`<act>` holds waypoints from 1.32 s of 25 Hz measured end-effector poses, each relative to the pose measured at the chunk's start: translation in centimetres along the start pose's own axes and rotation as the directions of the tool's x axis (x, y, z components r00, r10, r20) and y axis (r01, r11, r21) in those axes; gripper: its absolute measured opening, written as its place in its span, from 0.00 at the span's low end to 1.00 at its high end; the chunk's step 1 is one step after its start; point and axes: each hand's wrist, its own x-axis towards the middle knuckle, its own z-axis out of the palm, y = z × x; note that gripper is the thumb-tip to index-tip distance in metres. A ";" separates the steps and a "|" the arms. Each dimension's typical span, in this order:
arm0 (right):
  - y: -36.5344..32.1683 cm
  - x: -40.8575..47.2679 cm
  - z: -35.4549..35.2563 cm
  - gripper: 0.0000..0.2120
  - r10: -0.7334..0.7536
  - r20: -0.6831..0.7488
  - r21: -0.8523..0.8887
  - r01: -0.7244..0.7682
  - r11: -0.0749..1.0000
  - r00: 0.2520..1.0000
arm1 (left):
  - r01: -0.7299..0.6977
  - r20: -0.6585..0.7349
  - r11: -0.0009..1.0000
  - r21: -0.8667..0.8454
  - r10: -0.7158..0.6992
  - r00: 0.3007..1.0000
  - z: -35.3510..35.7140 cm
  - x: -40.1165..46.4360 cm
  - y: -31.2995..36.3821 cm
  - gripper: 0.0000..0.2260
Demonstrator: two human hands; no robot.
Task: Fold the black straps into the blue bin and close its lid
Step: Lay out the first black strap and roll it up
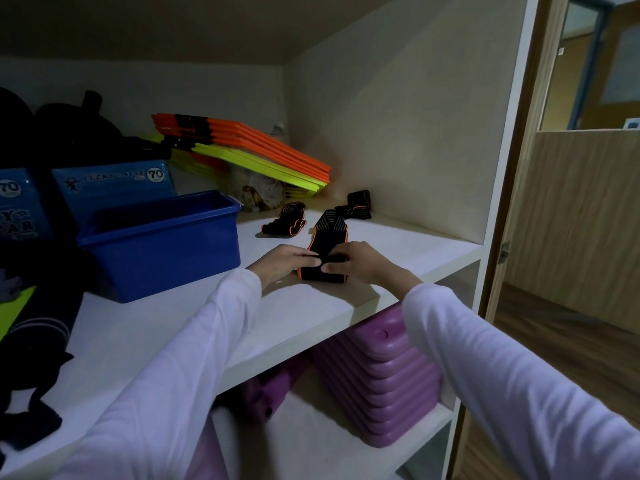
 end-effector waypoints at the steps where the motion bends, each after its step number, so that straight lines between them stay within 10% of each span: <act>1: 0.3 0.2 -0.2 0.17 0.036 0.004 0.071 -0.036 0.997 0.999 | 0.007 0.019 1.000 0.014 -0.008 1.000 0.0 0.0 0.0 0.16; 12: 1.1 1.6 -0.2 0.15 0.284 0.156 0.502 -0.324 0.802 0.946 | 0.174 -0.053 0.942 -0.286 -0.197 0.979 1.0 0.6 -0.1 0.03; 23: 1.8 2.2 1.3 0.13 0.070 -0.251 0.019 -0.067 0.998 0.966 | 0.225 -0.173 0.970 -0.086 -0.237 0.956 1.6 1.9 0.4 0.05; 33: 1.4 1.4 0.4 0.26 -0.074 0.041 -0.308 0.083 0.948 0.996 | 0.015 -0.084 0.961 0.276 0.009 0.996 0.9 1.8 -0.4 0.16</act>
